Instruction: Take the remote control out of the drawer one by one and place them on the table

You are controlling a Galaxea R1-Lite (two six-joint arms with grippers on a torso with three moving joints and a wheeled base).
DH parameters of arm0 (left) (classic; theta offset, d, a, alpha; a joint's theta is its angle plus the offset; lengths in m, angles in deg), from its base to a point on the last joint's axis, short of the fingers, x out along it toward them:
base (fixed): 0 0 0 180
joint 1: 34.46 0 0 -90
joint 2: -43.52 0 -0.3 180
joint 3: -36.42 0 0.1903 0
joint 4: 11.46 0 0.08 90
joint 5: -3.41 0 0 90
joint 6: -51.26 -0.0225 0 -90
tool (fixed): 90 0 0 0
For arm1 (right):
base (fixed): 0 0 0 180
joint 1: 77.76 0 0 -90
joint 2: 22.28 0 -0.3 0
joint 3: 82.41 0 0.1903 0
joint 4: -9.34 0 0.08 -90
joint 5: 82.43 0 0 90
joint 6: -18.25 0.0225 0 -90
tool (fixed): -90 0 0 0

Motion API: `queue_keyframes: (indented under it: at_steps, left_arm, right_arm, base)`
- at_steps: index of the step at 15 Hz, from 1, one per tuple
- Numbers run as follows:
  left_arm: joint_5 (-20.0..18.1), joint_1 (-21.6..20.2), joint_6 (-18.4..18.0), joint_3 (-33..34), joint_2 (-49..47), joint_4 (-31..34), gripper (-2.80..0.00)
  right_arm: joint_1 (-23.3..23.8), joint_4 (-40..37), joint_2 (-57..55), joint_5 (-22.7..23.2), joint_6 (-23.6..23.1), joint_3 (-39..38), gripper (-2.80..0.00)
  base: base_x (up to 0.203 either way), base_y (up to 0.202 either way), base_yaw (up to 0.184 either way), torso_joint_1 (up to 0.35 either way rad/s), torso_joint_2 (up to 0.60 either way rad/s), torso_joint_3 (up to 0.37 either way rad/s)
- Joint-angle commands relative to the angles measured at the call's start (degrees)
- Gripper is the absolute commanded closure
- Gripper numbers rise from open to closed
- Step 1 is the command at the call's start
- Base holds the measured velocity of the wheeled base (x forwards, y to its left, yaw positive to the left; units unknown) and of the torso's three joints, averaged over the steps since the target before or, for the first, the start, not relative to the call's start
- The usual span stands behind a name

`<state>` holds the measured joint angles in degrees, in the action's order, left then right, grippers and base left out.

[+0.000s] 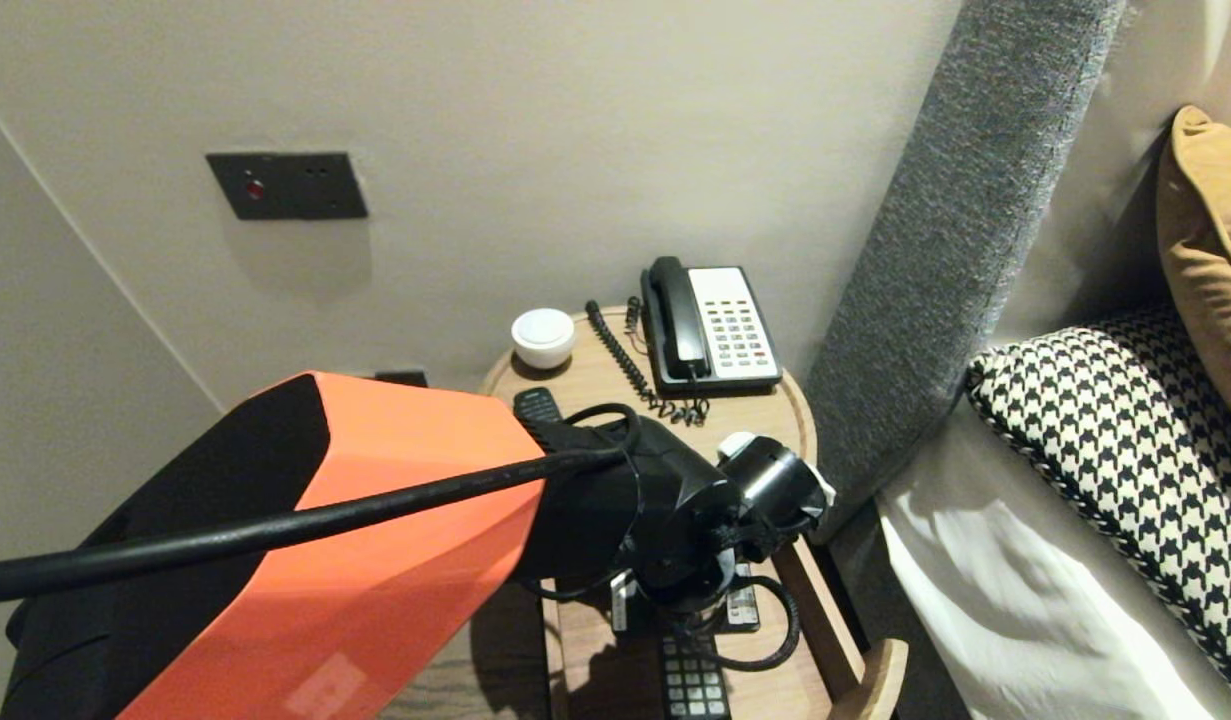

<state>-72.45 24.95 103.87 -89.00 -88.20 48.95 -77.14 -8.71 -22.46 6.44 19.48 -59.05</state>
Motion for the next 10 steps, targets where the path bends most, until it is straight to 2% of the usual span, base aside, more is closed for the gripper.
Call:
queue_keyframes:
  at_steps: [1,10]
  left_arm:
    - [0.10,0.26,0.30,0.39,0.41,0.39,0.00]
    - [-0.03,1.96,0.77,2.22,1.73,1.27,0.00]
  right_arm:
    - [-0.01,0.05,-0.08,-0.01,0.06,-2.29,0.00]
    - [0.01,0.05,-0.08,-0.01,0.00,-2.29,0.00]
  base:
    - [0.000,0.000,0.000,0.000,0.00,0.000]
    - [0.000,0.000,0.000,0.000,0.00,0.000]
